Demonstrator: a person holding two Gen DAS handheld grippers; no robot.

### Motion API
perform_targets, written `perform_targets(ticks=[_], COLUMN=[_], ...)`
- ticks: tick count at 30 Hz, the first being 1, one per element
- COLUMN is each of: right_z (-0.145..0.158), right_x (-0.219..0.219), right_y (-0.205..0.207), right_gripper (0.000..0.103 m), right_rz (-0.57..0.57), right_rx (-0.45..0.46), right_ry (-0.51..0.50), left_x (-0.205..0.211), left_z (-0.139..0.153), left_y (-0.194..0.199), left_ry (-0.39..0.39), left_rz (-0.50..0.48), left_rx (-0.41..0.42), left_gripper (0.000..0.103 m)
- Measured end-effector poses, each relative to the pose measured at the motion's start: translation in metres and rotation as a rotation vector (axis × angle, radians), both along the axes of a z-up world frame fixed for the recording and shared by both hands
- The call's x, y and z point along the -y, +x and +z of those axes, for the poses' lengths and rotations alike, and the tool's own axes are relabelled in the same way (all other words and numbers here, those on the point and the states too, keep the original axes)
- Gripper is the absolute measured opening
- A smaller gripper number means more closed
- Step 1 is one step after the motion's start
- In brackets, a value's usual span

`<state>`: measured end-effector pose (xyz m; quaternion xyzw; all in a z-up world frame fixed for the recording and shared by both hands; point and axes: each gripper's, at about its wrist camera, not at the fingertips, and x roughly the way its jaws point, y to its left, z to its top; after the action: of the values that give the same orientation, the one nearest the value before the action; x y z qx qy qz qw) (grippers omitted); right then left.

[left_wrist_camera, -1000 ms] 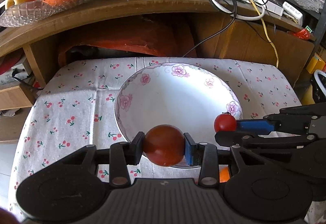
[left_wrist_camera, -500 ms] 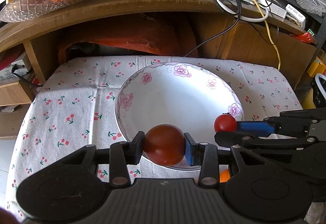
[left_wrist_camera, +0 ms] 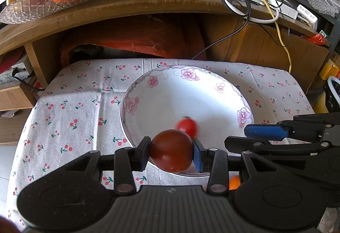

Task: Organize fruits
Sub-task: 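Open the left tool over the white bowl while the right tool opens to drop its tomato, then withdraw both tools from the bowl toward the remaining fruit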

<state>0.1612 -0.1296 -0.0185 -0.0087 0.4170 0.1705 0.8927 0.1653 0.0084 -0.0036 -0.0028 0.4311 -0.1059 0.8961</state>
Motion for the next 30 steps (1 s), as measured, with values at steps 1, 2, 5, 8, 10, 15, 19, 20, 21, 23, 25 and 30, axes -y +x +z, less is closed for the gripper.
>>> perform_targets(ticks=[1,2,5,8,10,15,19,20,21,23,25,30], right_z=[0.0,0.001,0.003,0.004,0.004,0.008,0.01,0.009,0.009,0.009,0.008,0.005], right_x=[0.001,0.002,0.002,0.002,0.002,0.002,0.0,0.0,-0.001,-0.002,-0.001,-0.006], right_y=[0.0,-0.001,-0.002,-0.005,-0.007,-0.011,-0.017,-0.02,-0.022,-0.027,-0.031,-0.044], right_gripper=[0.031,0.032,0.035,0.035,0.036,0.037,0.043,0.043,0.043,0.043,0.043,0.043], right_rz=[-0.002,-0.005,-0.012,-0.007,-0.005,0.003,0.018,0.028,0.035,0.039,0.041,0.059], right_rx=[-0.001,-0.002,-0.006,-0.002,0.0,0.001,0.005,0.005,0.006,0.006,-0.011,-0.029], right_ry=[0.004,0.008,0.016,0.015,0.013,0.012,0.009,0.005,0.0,-0.007,-0.001,-0.01], left_x=[-0.001,-0.002,-0.004,-0.005,-0.005,-0.007,-0.009,-0.01,-0.01,-0.014,-0.018,-0.029], left_z=[0.001,0.002,0.003,0.004,0.005,0.011,0.015,0.016,0.018,0.019,0.02,0.02], left_y=[0.0,0.0,0.0,-0.001,-0.001,-0.005,-0.01,-0.012,-0.014,-0.019,-0.025,-0.037], left_ry=[-0.001,-0.001,-0.007,-0.012,-0.014,-0.028,-0.043,-0.04,-0.036,-0.032,-0.029,-0.015], left_rz=[0.002,0.003,0.011,0.012,0.008,0.006,-0.006,-0.014,-0.022,-0.032,-0.037,-0.046], left_rx=[0.003,0.005,0.009,0.011,0.013,0.027,0.034,0.038,0.043,0.049,0.05,0.046], left_gripper=[0.049,0.051,0.053,0.054,0.054,0.054,0.059,0.059,0.059,0.059,0.059,0.059])
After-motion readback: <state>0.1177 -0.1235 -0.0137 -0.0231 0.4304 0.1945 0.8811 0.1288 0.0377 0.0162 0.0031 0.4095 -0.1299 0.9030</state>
